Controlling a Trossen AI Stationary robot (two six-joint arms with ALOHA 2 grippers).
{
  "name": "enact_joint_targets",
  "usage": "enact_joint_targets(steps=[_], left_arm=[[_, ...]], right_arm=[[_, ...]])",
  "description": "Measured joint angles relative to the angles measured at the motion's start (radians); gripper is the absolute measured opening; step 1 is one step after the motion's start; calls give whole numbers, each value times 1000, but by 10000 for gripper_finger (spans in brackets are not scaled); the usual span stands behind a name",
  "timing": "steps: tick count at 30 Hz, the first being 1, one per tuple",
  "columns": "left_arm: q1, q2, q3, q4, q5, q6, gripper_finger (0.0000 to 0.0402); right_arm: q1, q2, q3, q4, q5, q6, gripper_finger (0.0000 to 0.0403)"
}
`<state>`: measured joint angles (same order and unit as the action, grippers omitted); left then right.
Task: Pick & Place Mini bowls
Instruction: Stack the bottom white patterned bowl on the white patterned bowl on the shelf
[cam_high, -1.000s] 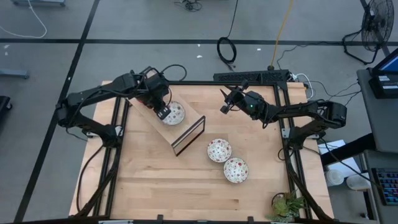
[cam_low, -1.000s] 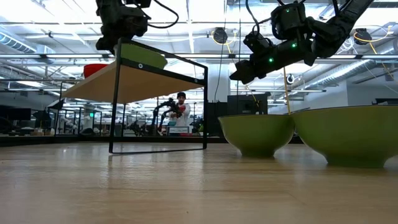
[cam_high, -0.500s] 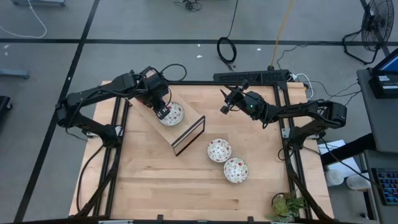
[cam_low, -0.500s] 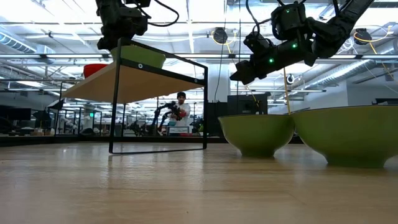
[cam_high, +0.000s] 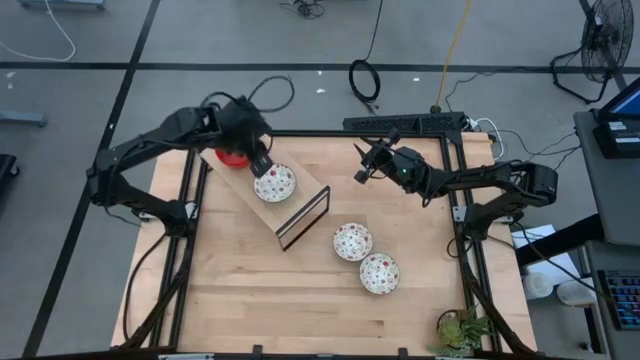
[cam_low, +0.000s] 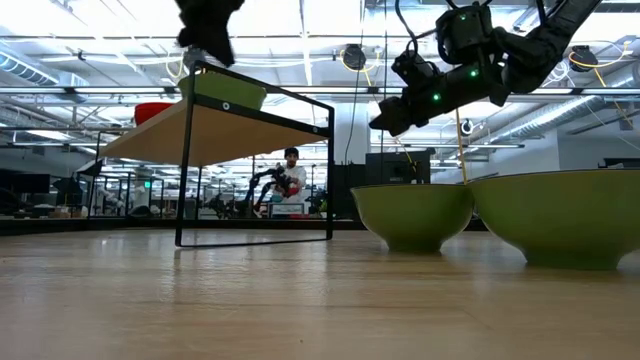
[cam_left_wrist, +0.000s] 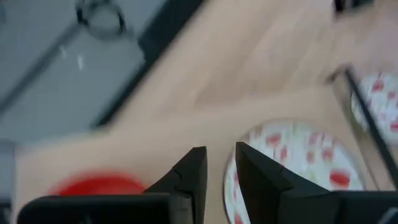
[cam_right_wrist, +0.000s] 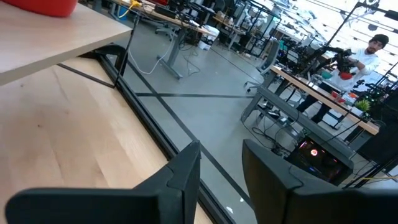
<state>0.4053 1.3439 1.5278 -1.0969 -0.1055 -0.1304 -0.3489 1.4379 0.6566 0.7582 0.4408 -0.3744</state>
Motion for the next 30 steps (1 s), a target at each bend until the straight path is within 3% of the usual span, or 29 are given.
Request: enact_joint_targets(steps=[5, 10, 12, 15, 18, 21, 26, 30], left_arm=[[0, 1, -17, 228, 0, 198, 88], [0, 2, -96, 471, 28, 328, 88], [5, 2, -143, 597, 61, 364, 88], [23, 2, -213, 756, 140, 395, 88], [35, 2, -293, 895, 208, 384, 88], [26, 3, -361, 1004, 270, 352, 88], [-40, 3, -409, 1095, 389, 410, 88], [-120, 3, -424, 1108, 394, 539, 88]], right_arm=[[83, -68, 2, -73, 0, -22, 105], [219, -214, 91, -501, -5, -40, 105], [260, -255, 170, -742, -48, 44, 105], [288, -285, 274, -1058, -256, 217, 105], [301, -286, 337, -1239, -467, 397, 105], [319, -289, 349, -1363, -597, 566, 105], [384, -288, 306, -1439, -655, 863, 105], [455, -288, 236, -1433, -655, 1030, 107]])
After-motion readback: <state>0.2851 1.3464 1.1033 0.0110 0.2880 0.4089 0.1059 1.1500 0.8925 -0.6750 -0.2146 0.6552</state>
